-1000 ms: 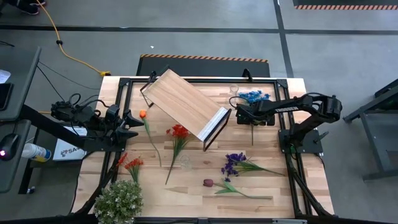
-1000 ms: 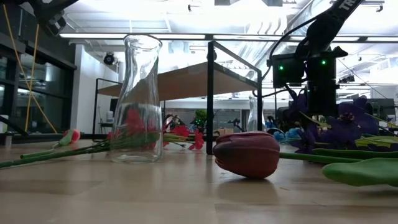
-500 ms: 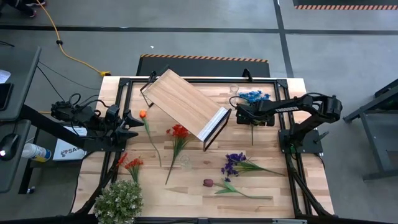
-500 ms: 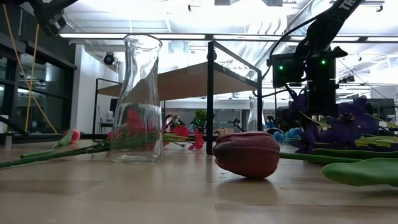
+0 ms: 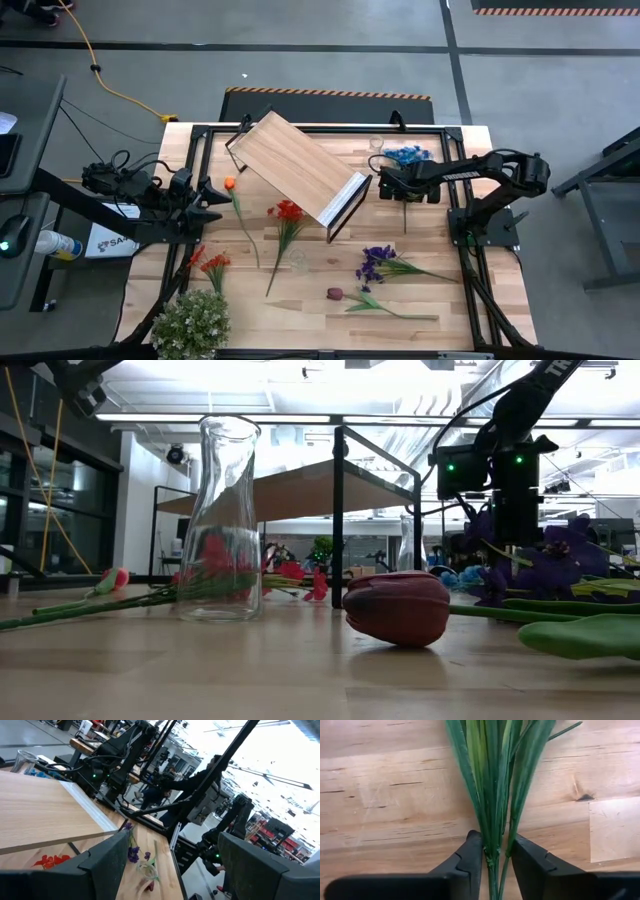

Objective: Pick and place flowers into a vace then onto a shelf
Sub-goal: Put the blue flowers into the top transparent flower vase

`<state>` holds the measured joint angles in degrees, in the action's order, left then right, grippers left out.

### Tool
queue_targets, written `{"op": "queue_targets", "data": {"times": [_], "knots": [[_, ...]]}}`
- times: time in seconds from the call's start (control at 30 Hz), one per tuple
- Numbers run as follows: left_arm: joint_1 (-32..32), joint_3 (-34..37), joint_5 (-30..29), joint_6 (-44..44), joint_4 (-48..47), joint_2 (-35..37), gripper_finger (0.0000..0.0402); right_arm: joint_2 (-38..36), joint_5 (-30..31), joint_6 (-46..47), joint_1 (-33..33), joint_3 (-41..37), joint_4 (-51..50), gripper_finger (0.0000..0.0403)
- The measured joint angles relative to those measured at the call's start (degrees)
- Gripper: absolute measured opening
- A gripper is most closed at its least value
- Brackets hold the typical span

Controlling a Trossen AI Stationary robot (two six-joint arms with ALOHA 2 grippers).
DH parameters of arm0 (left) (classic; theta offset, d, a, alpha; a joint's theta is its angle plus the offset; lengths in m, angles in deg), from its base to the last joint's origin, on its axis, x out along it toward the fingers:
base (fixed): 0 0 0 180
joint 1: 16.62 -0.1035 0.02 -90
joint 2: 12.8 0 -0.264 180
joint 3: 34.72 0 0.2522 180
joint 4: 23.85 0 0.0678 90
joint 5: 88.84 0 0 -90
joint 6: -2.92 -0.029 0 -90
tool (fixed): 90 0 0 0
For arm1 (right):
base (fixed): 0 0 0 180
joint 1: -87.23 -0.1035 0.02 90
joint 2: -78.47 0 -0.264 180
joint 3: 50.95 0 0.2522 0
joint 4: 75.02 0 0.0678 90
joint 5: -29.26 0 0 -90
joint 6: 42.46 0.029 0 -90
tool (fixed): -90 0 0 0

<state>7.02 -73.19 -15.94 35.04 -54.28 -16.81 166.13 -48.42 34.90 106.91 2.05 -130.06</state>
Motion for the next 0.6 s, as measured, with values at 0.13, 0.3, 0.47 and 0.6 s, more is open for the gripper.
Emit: {"op": "queue_targets", "data": {"times": [0.13,0.3,0.47,0.6], "knots": [[0.00,0.00,0.02,0.00,0.00,0.00,0.0337,-0.02,-1.05,-0.45,0.02,-0.59,0.04,0.0057],[0.00,0.00,0.04,0.00,0.00,0.00,0.0337,-0.04,-2.27,-0.49,0.02,-0.64,-1.24,0.0013],[0.00,0.00,0.05,-0.02,0.00,0.00,0.0337,-0.26,-3.54,-0.37,0.02,-0.66,-2.72,0.0019],[0.00,0.00,0.07,-0.04,-0.02,0.00,0.0337,-2.01,-4.34,-0.43,0.02,-0.86,-5.94,0.0013]]}}
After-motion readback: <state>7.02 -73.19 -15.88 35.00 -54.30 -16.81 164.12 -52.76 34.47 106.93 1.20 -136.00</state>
